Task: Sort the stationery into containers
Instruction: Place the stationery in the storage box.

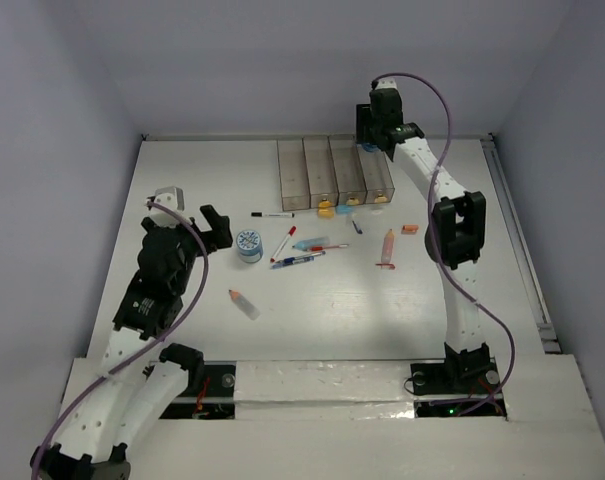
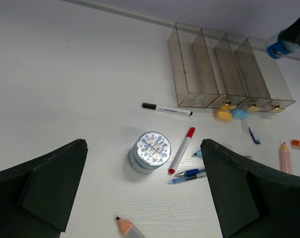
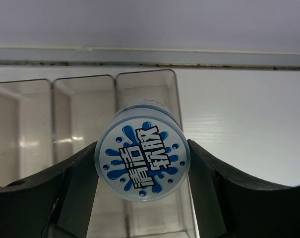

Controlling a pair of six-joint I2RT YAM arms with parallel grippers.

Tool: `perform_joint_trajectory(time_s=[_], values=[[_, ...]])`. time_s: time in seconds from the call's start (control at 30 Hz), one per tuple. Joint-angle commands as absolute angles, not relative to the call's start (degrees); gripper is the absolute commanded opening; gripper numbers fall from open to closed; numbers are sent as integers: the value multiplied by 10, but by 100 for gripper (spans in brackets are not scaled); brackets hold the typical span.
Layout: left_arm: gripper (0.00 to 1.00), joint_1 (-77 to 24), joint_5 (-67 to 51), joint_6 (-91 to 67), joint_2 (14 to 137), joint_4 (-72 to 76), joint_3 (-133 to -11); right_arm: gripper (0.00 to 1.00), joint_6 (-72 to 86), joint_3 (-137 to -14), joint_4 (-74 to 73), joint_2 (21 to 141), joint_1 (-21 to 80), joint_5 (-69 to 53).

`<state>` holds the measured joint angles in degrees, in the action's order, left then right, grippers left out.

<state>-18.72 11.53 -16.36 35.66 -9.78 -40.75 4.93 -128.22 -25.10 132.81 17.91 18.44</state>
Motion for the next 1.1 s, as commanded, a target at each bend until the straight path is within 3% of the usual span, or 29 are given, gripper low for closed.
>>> perform_joint_trajectory(time_s=[0.0,0.6,0.67,0.7,0.73,0.83,1.07], values=[[99,-177,103,-157,380,-98,-425,32,36,-1325,-193,1325,164,178],[94,-144,50,-150,457,-98,-426,33,33,-1333,-155,1390,158,127],[94,-144,44,-149,464,-100,-426,39,33,-1336,-154,1397,158,124],[94,-144,42,-149,467,-100,-426,46,33,-1338,-154,1400,158,123],[94,-144,39,-149,471,-101,-426,69,33,-1340,-154,1403,158,124],[93,-144,27,-148,487,-104,-428,100,33,-1351,-156,1406,158,124],[89,-144,-25,-151,542,-106,-431,100,59,-1348,-161,1338,158,62]])
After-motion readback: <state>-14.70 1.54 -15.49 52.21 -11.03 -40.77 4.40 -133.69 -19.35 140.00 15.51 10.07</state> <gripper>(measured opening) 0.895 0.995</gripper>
